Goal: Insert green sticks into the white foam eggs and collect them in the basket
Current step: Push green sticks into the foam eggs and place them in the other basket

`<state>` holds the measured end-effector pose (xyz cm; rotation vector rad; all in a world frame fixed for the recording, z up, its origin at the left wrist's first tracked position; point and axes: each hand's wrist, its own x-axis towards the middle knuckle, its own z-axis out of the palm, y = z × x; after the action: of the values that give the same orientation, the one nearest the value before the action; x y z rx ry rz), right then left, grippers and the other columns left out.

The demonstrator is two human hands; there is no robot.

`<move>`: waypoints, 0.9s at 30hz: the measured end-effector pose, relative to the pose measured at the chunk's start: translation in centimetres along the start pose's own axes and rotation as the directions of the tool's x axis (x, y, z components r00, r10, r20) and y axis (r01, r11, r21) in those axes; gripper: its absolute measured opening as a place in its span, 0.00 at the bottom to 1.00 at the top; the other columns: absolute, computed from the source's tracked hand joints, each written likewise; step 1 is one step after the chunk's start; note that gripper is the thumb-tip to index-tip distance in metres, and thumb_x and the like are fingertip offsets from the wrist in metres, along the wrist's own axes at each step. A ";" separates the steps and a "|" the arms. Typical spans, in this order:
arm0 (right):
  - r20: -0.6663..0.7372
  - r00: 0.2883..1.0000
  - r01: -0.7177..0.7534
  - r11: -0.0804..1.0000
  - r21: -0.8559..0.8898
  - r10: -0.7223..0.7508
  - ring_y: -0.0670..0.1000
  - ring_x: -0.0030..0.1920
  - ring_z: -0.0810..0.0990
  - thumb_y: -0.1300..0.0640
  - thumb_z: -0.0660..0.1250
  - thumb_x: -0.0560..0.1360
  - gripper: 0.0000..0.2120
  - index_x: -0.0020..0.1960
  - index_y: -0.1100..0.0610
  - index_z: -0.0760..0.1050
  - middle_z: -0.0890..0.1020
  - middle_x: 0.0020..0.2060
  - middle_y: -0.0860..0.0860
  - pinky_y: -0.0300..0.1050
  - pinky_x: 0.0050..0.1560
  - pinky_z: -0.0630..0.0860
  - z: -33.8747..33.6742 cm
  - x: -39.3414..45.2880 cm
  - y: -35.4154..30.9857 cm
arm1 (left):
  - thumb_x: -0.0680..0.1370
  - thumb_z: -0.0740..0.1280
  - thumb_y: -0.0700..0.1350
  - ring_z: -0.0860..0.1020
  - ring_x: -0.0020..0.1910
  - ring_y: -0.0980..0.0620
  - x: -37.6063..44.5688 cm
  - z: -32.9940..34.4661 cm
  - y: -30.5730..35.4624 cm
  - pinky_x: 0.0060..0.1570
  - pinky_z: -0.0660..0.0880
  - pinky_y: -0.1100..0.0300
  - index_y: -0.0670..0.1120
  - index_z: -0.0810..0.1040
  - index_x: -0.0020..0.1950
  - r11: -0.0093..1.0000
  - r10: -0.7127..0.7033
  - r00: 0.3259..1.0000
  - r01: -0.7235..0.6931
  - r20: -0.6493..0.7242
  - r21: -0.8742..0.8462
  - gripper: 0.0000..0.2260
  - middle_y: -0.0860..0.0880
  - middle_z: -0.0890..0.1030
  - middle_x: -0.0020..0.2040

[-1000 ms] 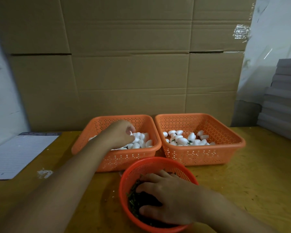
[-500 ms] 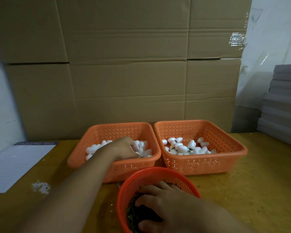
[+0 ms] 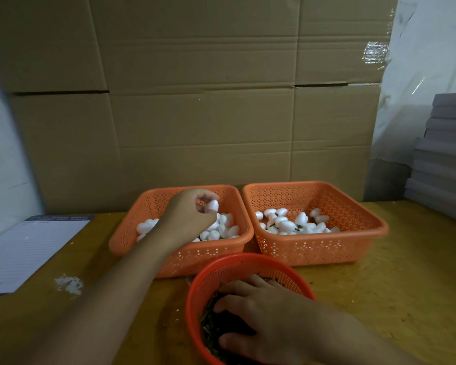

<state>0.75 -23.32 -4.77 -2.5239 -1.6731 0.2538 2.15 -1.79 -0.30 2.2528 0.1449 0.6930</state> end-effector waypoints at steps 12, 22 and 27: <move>-0.009 1.000 0.004 0.999 -0.046 -0.005 0.52 0.75 0.58 0.36 0.57 0.80 0.25 0.74 0.43 0.64 0.62 0.76 0.44 0.57 0.73 0.60 -0.1 0.0 -0.2 | 0.78 0.72 0.44 0.85 0.47 0.55 -7.9 0.2 1.7 0.46 0.80 0.61 0.60 0.83 0.53 0.903 0.050 0.998 -0.032 0.031 -0.429 0.10 0.56 0.86 0.51; -0.229 0.972 0.077 0.992 0.104 -0.051 0.43 0.59 0.76 0.55 0.65 0.78 0.11 0.60 0.50 0.81 0.82 0.58 0.43 0.40 0.63 0.72 -0.5 0.4 1.3 | 0.78 0.71 0.38 0.85 0.46 0.51 -8.5 0.6 1.1 0.40 0.79 0.64 0.49 0.81 0.58 0.863 -0.007 0.991 0.071 0.130 -0.500 0.10 0.51 0.86 0.48; -0.295 0.955 0.055 0.993 0.109 -0.021 0.40 0.57 0.75 0.58 0.69 0.75 0.12 0.58 0.50 0.82 0.82 0.55 0.42 0.27 0.59 0.68 -0.7 0.4 1.6 | 0.78 0.71 0.39 0.85 0.45 0.52 -8.6 0.7 1.2 0.39 0.78 0.65 0.49 0.81 0.58 0.861 -0.017 0.993 0.076 0.121 -0.502 0.10 0.54 0.86 0.49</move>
<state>2.46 -23.61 -4.40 -2.3078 -1.5419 -0.0275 -4.83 -5.74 -3.58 1.7658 -0.0379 0.5027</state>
